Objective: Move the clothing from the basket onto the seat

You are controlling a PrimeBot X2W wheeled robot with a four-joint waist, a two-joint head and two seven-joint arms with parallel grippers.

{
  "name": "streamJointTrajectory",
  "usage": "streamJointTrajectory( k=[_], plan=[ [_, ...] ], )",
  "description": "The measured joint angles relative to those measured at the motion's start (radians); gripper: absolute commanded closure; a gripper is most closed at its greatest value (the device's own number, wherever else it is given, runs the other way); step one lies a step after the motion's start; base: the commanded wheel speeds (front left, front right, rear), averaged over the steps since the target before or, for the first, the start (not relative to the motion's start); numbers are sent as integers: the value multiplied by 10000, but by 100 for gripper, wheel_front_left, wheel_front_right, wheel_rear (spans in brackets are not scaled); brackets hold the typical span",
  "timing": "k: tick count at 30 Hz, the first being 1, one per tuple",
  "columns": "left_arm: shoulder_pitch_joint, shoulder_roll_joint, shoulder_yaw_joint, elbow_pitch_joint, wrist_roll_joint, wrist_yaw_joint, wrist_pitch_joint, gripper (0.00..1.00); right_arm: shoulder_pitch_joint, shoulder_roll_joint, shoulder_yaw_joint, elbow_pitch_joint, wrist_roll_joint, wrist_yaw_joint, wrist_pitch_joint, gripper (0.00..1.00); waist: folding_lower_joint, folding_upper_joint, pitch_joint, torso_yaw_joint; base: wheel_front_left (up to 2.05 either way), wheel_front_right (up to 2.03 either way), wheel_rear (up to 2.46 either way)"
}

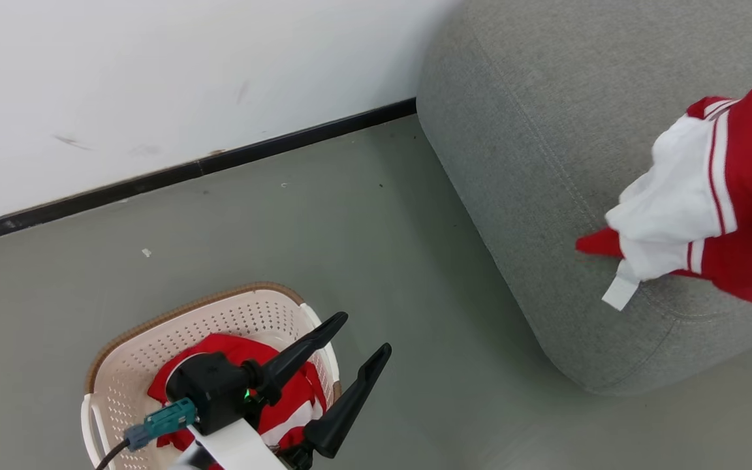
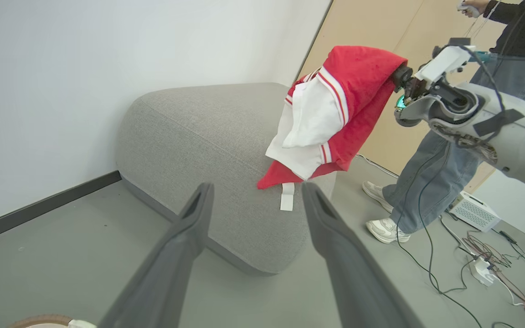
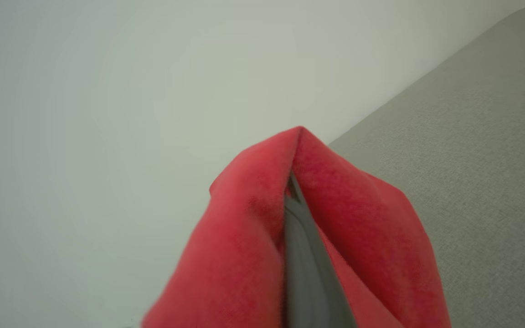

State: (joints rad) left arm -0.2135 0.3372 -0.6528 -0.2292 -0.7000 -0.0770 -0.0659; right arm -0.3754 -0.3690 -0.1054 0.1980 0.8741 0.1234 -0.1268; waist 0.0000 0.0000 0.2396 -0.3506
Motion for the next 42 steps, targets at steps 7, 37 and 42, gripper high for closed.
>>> streamJointTrajectory(
  k=[7,37,42],
  plan=[
    [-8,40,65,-171,77,42,0,0,-1079,29,-1198,1030,339,0,531,100,0,0,354,459,0,0,0],
    [-261,-128,-86,21,52,-138,-102,0,-4935,-1430,-4010,3707,-621,-2,2360,100,0,0,648,1872,0,0,0],
    [-333,-128,-107,25,38,-142,-100,0,-5575,-1469,-4560,4360,-1058,-2,2502,100,0,0,786,1986,0,0,0]
  ],
)
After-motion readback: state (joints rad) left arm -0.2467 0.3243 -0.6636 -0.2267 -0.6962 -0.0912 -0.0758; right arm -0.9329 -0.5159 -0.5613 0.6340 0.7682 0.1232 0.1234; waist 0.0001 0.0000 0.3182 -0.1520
